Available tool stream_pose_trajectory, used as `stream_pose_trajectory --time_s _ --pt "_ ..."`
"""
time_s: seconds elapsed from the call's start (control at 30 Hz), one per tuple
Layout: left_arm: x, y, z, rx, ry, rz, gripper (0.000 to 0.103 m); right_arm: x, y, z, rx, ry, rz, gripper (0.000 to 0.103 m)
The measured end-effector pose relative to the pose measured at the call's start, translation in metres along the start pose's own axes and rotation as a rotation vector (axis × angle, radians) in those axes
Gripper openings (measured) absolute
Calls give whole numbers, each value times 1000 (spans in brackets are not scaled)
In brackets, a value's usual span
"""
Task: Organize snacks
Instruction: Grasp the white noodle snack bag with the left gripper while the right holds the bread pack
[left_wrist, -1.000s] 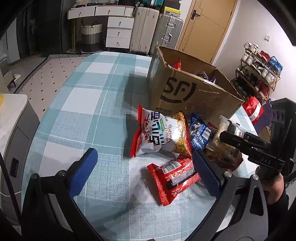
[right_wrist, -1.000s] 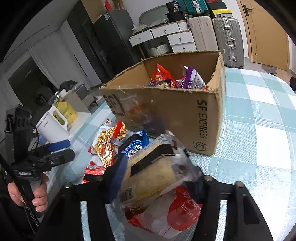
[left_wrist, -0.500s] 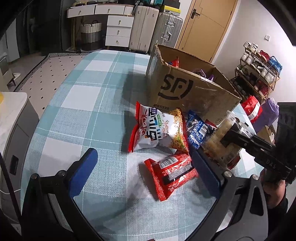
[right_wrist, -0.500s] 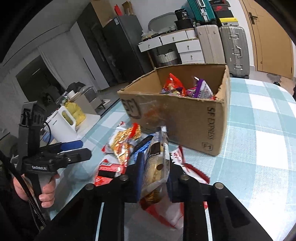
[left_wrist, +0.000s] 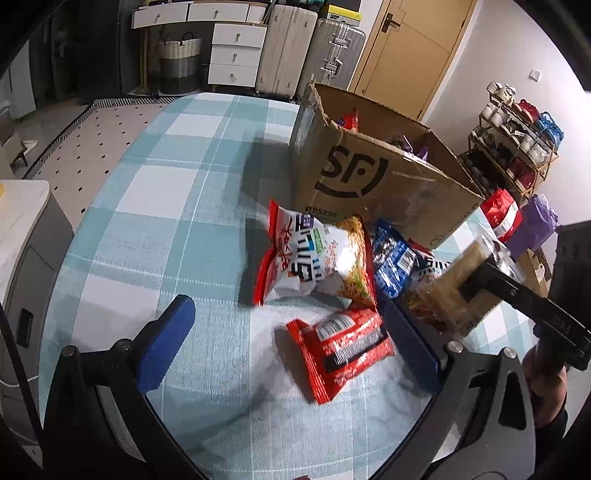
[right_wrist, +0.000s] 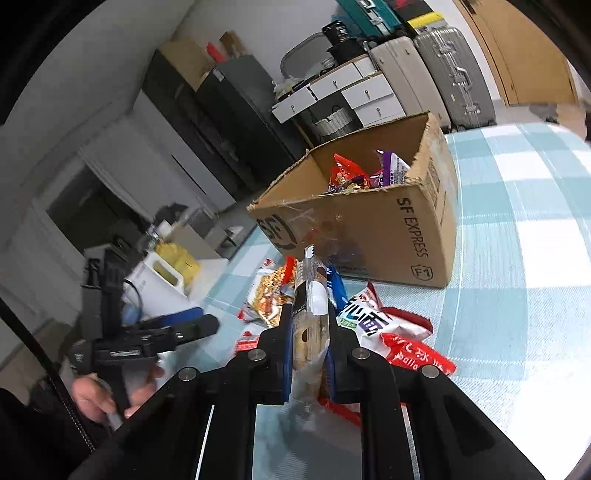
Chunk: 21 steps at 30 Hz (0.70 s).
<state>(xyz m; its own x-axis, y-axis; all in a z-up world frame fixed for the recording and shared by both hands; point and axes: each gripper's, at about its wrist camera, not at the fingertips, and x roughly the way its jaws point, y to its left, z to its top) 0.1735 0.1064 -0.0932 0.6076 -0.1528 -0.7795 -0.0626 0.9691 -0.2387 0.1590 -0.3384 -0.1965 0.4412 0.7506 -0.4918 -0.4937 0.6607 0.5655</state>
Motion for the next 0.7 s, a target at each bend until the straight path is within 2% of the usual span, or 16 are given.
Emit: stream_pose_trajectory --time_s 0.3,0.7 --pt "25 -4 19 13 40 -7 102 -16 -10 -1 60 -41 45 13" --pt "60 -16 33 41 84 -14 102 -24 -5 2 43 -56 17 13"
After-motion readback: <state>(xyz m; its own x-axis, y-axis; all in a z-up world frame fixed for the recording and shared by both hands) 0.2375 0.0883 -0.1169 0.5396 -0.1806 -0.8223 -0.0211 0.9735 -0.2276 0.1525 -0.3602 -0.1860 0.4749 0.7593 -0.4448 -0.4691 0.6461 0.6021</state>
